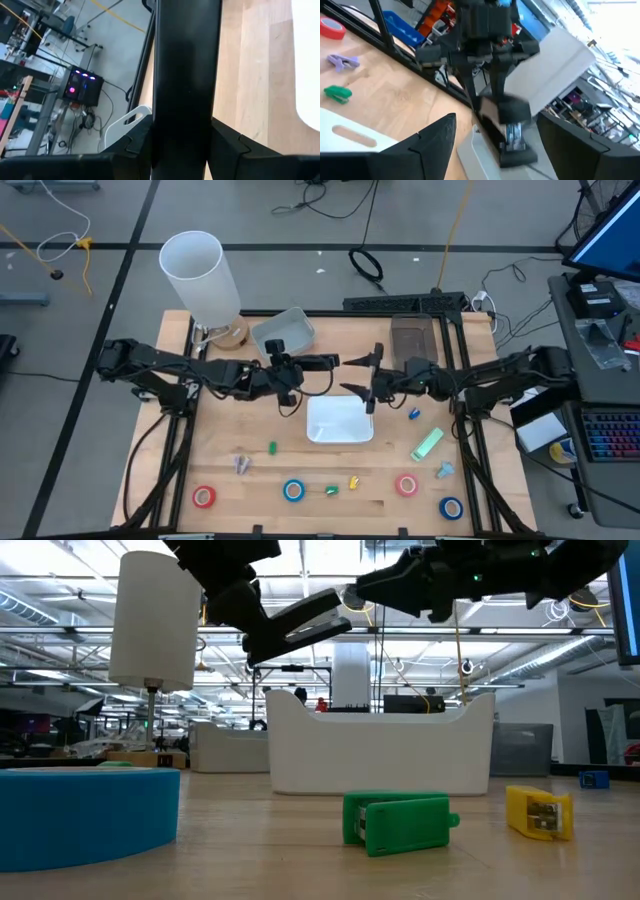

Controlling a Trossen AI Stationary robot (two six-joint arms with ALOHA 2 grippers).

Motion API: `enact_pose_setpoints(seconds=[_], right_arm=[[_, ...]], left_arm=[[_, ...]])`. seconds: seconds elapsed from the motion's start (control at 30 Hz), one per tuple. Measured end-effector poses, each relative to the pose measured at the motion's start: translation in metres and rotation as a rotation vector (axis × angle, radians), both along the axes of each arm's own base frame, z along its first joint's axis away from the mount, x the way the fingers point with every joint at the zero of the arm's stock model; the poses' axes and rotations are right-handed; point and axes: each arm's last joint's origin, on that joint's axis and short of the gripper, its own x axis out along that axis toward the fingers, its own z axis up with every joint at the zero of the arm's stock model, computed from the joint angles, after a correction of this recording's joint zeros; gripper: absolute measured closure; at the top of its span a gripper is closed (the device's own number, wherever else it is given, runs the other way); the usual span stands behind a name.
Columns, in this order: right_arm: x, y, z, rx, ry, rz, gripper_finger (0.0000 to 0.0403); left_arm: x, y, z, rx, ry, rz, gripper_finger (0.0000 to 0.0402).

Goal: Pick and place Stapler, Stapler remover, tape
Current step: Put the black stapler into the black bin

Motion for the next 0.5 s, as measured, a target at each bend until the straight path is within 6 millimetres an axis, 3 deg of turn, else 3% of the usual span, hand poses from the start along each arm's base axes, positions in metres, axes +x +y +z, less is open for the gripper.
enact_pose_setpoints(seconds=[0.33, 0.5], right_arm=[[0.018, 0.000, 0.009, -0.018, -0.003, 0.002, 0.0124], [0.030, 0.000, 0.006, -0.017, 0.110, 0.003, 0.0124]], left_arm=[[0.011, -0.002, -0.008, -0.011, -0.005, -0.027, 0.0265], [0.018, -0.003, -0.018, 0.002, 0.030, -0.050, 0.0265]])
